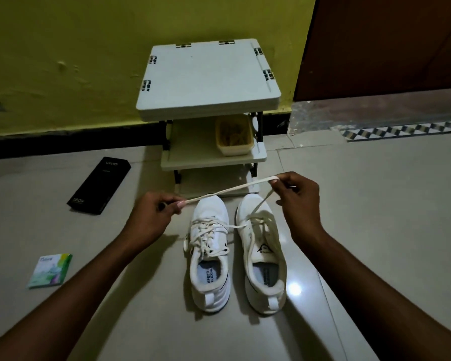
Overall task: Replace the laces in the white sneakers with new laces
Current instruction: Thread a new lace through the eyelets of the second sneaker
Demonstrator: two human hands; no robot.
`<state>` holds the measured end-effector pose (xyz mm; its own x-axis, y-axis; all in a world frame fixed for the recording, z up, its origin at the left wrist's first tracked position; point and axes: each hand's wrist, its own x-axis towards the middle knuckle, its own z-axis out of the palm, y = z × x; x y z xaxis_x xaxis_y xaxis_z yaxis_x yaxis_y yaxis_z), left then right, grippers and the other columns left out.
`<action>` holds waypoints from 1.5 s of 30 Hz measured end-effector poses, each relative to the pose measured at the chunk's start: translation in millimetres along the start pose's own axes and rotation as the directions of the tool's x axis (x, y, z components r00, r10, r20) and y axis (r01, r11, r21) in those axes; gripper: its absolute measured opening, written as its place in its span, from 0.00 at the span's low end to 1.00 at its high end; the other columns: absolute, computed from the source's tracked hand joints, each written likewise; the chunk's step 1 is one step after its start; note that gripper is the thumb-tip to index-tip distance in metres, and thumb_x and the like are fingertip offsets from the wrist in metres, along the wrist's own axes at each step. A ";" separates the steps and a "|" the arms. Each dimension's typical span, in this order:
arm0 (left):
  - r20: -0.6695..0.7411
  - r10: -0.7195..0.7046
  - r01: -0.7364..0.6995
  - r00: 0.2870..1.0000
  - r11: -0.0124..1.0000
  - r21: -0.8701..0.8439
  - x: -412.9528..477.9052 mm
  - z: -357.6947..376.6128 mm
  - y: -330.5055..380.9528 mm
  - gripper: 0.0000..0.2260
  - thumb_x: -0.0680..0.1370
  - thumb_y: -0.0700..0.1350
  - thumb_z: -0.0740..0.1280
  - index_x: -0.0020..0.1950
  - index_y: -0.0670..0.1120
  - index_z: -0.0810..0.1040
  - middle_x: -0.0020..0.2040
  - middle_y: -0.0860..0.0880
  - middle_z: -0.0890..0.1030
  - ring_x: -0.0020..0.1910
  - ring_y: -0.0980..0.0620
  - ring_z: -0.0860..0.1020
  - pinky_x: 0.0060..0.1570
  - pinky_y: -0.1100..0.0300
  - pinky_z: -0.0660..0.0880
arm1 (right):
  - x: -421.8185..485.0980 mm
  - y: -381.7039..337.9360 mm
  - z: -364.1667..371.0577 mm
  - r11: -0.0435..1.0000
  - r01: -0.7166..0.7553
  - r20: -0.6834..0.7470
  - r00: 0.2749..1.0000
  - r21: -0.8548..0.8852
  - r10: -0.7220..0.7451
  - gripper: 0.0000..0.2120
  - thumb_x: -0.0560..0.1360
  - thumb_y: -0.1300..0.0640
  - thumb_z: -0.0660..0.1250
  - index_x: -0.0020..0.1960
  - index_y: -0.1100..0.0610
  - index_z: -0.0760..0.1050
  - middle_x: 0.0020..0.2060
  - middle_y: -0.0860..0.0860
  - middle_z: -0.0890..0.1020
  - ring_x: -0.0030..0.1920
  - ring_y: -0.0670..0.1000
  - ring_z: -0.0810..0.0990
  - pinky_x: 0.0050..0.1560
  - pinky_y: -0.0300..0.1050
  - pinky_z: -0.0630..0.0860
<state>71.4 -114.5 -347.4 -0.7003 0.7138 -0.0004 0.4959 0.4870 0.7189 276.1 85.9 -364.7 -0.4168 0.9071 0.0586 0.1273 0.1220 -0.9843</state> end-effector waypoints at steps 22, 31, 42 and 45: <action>0.296 -0.176 0.269 0.939 0.911 -0.312 5.9 48.9 38.3 0.03 0.75 0.38 0.76 0.44 0.38 0.86 0.35 0.43 0.84 0.27 0.57 0.76 0.29 0.66 0.72 | -32.1 19.3 -14.9 0.895 -0.074 0.084 0.989 -0.440 0.123 0.09 0.68 0.60 0.72 0.47 0.52 0.78 0.37 0.46 0.82 0.39 0.44 0.81 0.45 0.44 0.80; 0.323 -0.299 0.430 0.898 0.753 -0.498 6.3 111.8 83.1 0.04 0.73 0.25 0.72 0.42 0.29 0.79 0.40 0.31 0.83 0.39 0.35 0.86 0.42 0.46 0.85 | -28.5 31.1 -12.2 0.692 0.161 0.346 0.928 -0.704 0.136 0.15 0.63 0.52 0.75 0.45 0.59 0.81 0.38 0.53 0.83 0.41 0.54 0.80 0.41 0.47 0.79; 0.130 -0.387 0.407 0.913 0.837 -0.365 -4.2 155.1 83.1 0.08 0.69 0.33 0.78 0.36 0.39 0.80 0.33 0.42 0.85 0.33 0.47 0.86 0.41 0.51 0.84 | -31.4 61.5 -30.1 0.926 -0.220 0.151 0.949 -0.306 0.276 0.10 0.71 0.58 0.73 0.51 0.50 0.87 0.43 0.44 0.87 0.42 0.38 0.83 0.44 0.33 0.76; 0.107 -0.445 0.450 0.889 0.806 -0.386 -5.7 163.3 81.3 0.07 0.68 0.34 0.78 0.36 0.39 0.81 0.33 0.43 0.85 0.33 0.46 0.86 0.42 0.50 0.84 | -31.5 62.7 -33.8 0.929 -0.290 0.147 0.933 -0.229 0.328 0.11 0.71 0.60 0.73 0.49 0.48 0.87 0.42 0.43 0.87 0.45 0.40 0.84 0.49 0.39 0.80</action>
<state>199.6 3.2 -402.5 -0.7886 0.4714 -0.3948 -0.1136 0.5192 0.8470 327.7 78.6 -422.6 -0.4800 0.8271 -0.2924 0.4453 -0.0575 -0.8935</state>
